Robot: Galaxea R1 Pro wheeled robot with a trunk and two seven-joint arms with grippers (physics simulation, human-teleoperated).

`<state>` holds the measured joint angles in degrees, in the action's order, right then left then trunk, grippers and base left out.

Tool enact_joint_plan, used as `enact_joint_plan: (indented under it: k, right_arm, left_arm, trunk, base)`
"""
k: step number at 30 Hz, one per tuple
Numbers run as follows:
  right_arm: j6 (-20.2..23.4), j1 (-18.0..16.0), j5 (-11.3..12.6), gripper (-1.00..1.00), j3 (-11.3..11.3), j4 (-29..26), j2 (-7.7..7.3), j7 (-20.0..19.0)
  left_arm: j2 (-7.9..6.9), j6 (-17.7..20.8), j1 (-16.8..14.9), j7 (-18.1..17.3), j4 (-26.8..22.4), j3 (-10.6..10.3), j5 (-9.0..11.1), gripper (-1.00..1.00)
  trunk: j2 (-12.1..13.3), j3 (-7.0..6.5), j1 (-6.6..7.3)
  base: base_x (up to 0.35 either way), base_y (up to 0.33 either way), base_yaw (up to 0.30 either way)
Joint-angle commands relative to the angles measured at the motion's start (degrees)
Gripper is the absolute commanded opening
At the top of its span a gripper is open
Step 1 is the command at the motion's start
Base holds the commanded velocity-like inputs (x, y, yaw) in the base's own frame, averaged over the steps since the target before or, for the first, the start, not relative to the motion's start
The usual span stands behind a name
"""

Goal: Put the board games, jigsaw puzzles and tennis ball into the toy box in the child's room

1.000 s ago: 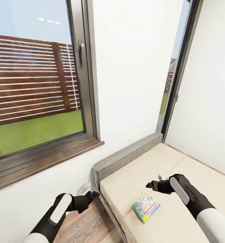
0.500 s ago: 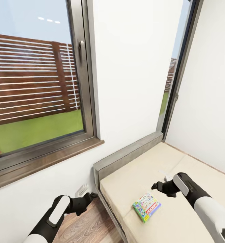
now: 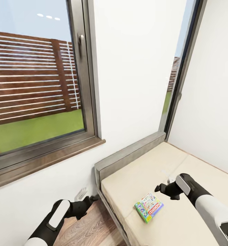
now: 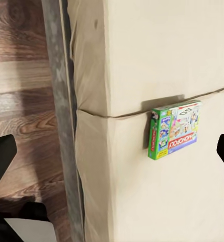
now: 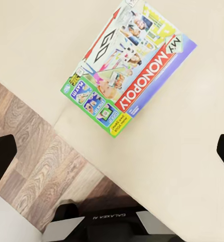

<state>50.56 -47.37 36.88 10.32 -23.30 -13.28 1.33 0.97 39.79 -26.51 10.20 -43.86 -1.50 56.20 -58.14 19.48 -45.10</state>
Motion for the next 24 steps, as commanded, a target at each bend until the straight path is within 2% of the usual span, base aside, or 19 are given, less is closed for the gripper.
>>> enact_joint_plan:
  k: [1,24]
  right_arm:
    - [0.2,-0.1,0.4,1.0,0.4,0.0,-0.11,0.2]
    - [0.1,-0.3,0.5,1.0,0.2,0.2,-0.42,-0.2]
  left_arm:
    - [-0.01,0.1,0.0,0.5,-0.1,0.0,0.6,1.0]
    - [0.08,0.0,0.0,0.4,0.0,0.0,0.5,1.0]
  trunk:
    - [-0.5,0.35,-0.23]
    - [-9.7,6.6,-5.28]
  base:
    - [0.0,0.0,0.0]
    - [0.0,0.0,0.0]
